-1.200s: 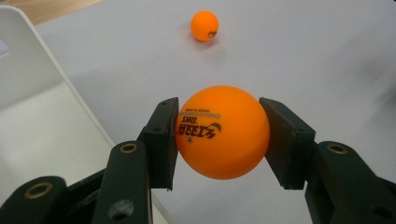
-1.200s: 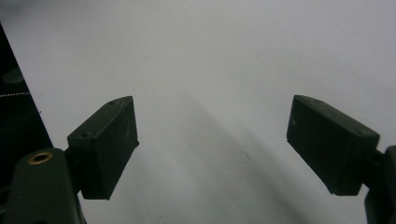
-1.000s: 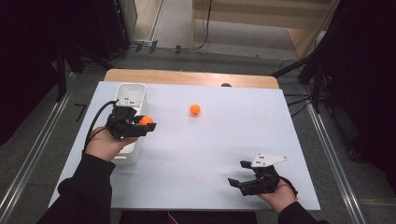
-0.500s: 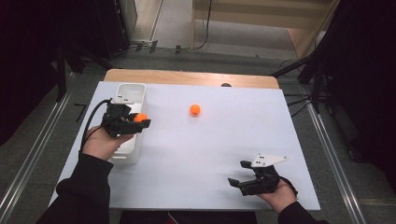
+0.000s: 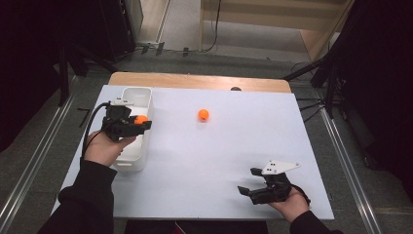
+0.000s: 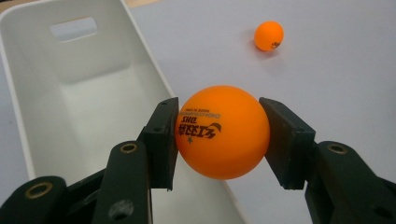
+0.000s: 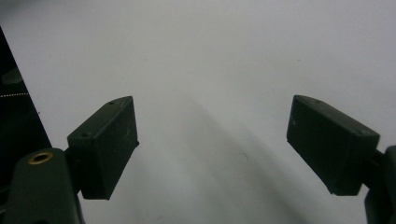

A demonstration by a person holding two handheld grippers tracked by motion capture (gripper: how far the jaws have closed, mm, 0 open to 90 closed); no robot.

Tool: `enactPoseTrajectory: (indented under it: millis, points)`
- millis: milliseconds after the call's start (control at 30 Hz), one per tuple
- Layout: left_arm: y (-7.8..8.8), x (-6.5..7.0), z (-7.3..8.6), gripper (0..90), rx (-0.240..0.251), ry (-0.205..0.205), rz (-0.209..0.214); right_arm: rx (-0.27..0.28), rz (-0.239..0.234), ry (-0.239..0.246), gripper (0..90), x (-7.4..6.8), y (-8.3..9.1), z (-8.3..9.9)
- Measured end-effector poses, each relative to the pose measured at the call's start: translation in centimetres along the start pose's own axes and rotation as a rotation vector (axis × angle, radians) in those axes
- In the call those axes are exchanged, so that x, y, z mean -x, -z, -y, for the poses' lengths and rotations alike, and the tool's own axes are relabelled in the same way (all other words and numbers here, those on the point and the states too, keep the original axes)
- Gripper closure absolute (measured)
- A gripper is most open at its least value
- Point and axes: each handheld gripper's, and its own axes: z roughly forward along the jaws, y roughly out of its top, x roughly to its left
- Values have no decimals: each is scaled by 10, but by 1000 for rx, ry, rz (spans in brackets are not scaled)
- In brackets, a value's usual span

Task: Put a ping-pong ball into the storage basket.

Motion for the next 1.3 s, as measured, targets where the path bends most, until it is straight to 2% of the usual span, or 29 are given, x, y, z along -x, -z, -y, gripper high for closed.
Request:
enactPoseTrajectory:
  millis: [400, 667, 700, 767, 900, 1300]
  points:
    - [-5, -15, -9, 505, 28, 70, -45, -2, 0, 1, 150, 0, 0, -1]
    - [-11, -23, -15, 506, 29, 84, -56, 2, -1, 7, 150, 0, -1, -1]
    - [-12, -23, -16, 506, 30, 84, -64, 2, -1, 7, 150, 0, -1, -1]
    - [-14, -24, -19, 506, 28, 84, -51, 2, 1, 5, 150, 0, -1, -1]
    - [-18, -25, -23, 506, 19, 77, -69, 0, 0, 3, 150, 0, 0, -1]
    - [-32, -30, -37, 505, 23, 89, -76, 0, -2, 3, 150, 0, 0, 0]
